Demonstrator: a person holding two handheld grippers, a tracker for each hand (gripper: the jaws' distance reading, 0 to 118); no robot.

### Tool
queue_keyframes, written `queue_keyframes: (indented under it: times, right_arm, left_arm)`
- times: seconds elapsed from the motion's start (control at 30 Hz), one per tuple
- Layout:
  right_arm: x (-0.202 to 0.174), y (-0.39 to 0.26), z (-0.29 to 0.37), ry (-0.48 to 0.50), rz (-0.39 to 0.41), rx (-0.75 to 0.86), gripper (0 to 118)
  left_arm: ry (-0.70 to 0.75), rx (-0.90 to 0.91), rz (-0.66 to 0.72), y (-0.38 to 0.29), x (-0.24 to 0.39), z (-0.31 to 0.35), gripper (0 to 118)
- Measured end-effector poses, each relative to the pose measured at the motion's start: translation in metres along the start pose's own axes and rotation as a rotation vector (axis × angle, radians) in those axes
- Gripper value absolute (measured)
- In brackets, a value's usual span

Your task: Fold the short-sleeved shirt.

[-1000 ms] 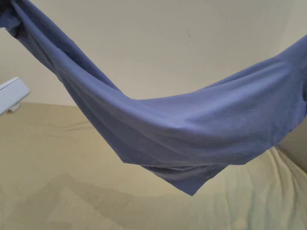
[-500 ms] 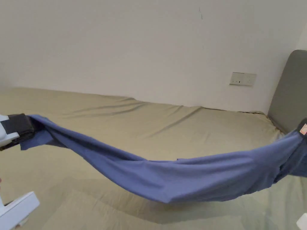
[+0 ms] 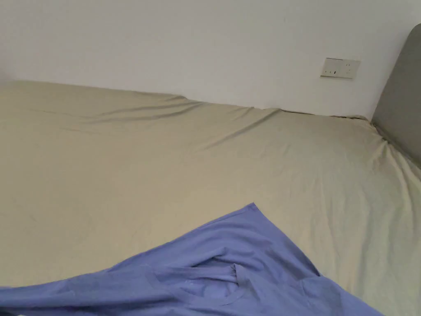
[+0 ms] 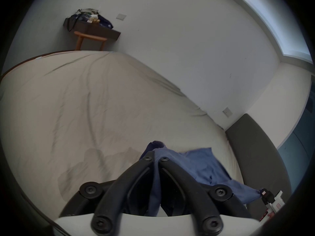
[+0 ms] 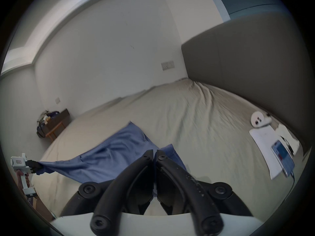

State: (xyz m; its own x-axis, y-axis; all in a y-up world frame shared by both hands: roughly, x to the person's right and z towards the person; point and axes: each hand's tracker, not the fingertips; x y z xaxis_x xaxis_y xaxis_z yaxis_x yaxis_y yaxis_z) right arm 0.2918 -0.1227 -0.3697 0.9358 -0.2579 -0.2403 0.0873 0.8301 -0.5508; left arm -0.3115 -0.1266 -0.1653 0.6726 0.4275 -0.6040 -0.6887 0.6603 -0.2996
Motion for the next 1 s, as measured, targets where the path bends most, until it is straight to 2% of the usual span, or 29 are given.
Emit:
queue_keyframes:
  times: [0.07, 0.17, 0.3, 0.57, 0.6, 0.63, 0.67, 0.7, 0.73, 0.77, 0.83, 0.87, 0.93, 1.0]
  right_arm:
    - [0.007, -0.014, -0.008, -0.038, 0.004, -0.057, 5]
    - [0.033, -0.035, -0.020, -0.072, -0.032, -0.155, 5]
    - [0.030, -0.044, -0.034, -0.128, 0.035, -0.244, 5]
    - [0.041, -0.076, -0.055, -0.155, 0.076, -0.318, 5]
    - [0.042, -0.076, -0.055, -0.152, 0.079, -0.314, 6]
    - [0.038, -0.076, -0.051, -0.150, 0.081, -0.298, 18]
    - [0.040, -0.073, -0.047, -0.145, 0.078, -0.271, 38]
    - [0.041, -0.068, -0.042, -0.149, 0.072, -0.242, 66]
    - [0.043, -0.063, -0.036, -0.148, 0.065, -0.207, 101]
    - [0.037, -0.054, -0.022, -0.150, 0.071, -0.167, 118]
    - [0.035, -0.041, -0.001, -0.171, 0.073, -0.076, 118]
    - [0.032, -0.034, 0.015, -0.143, 0.067, 0.004, 118]
    - [0.024, -0.017, 0.044, -0.104, 0.060, 0.094, 118]
    - [0.011, -0.006, 0.069, -0.075, 0.074, 0.202, 118]
  left_arm:
    - [0.022, -0.032, 0.015, -0.012, -0.023, -0.009, 1]
    - [0.054, -0.087, 0.030, -0.030, -0.032, -0.016, 1]
    - [0.120, -0.134, -0.017, -0.043, -0.035, -0.028, 2]
    - [0.174, -0.162, -0.058, -0.059, -0.036, -0.044, 3]
    - [0.172, -0.160, -0.055, -0.060, -0.036, -0.042, 8]
    - [0.168, -0.149, -0.048, -0.060, -0.035, -0.039, 26]
    - [0.175, -0.114, -0.041, -0.058, -0.034, -0.033, 53]
    - [0.185, -0.069, -0.047, -0.056, -0.034, -0.026, 81]
    - [0.202, -0.017, -0.058, -0.045, -0.054, -0.026, 104]
    - [0.194, 0.035, -0.062, -0.039, -0.055, -0.014, 114]
    - [0.146, 0.134, -0.066, -0.029, -0.053, 0.014, 118]
    - [0.118, 0.185, -0.068, -0.030, -0.024, 0.044, 118]
    - [0.044, 0.240, -0.109, -0.025, -0.012, 0.074, 118]
    - [0.047, 0.341, -0.173, -0.031, 0.007, 0.102, 118]
